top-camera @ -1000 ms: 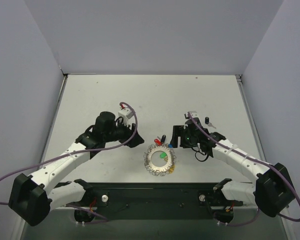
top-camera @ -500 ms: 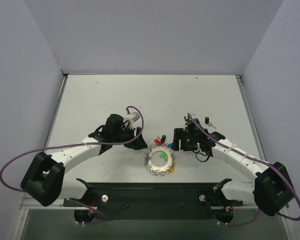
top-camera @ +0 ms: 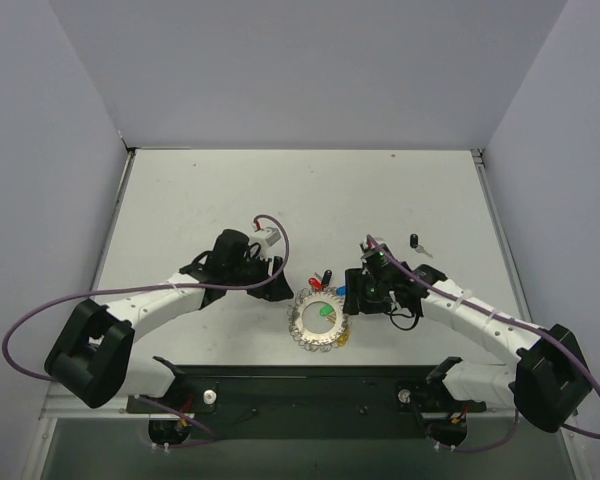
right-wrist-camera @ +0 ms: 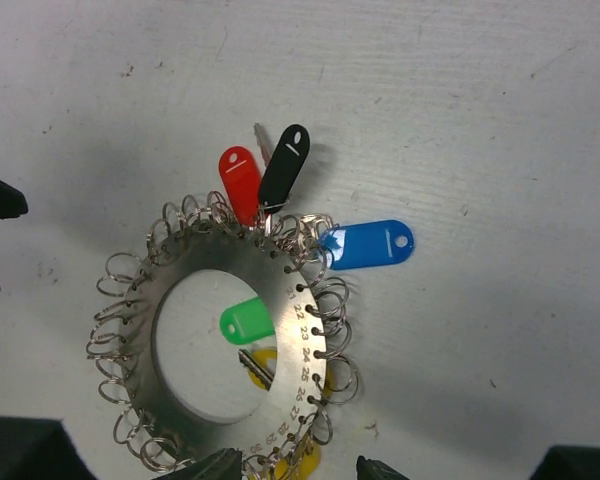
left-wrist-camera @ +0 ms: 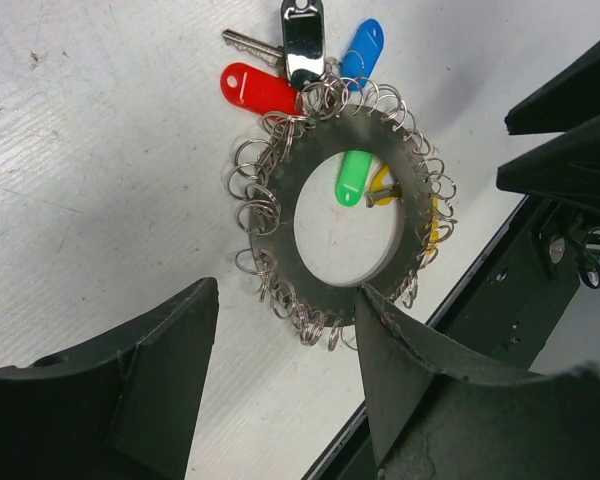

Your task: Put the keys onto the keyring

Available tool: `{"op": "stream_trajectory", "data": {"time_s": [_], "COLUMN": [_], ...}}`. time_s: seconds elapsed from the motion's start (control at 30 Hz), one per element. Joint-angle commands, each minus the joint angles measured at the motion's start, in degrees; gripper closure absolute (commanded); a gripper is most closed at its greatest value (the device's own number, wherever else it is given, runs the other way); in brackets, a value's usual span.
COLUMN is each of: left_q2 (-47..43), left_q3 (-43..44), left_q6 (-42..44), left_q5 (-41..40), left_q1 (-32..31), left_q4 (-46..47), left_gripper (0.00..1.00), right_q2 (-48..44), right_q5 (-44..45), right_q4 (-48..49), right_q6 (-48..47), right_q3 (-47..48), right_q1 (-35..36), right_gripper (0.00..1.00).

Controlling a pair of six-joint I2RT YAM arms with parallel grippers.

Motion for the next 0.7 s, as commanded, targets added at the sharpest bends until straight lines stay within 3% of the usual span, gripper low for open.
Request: {"op": "stream_trajectory", "data": {"time_s": [0.0,0.4,0.67], "left_q2": [0.86,3.32,2.44], "left_q3": [1.71,2.50,2.33], "left_q6": [1.92,2.44,2.44], "left_q5": [-0.49,1.53,1.97], "left_q1": [0.30,0.21,0.21], "left_q4": [-0.18,1.22,1.14], "left_gripper": [0.34,0.35,0.35], "right_q2": [-0.46,-1.08,2.87], "right_q5": [1.41,4.04,4.66], "right_q4": [-4.67,-5.12,-3.45], "right_q6": [1.79,3.20,2.85], "right_q3": [3.10,1.43,1.87], "right_q1": [3.05,5.88,5.88], "right_gripper": [0.52,0.54,0.66]}}
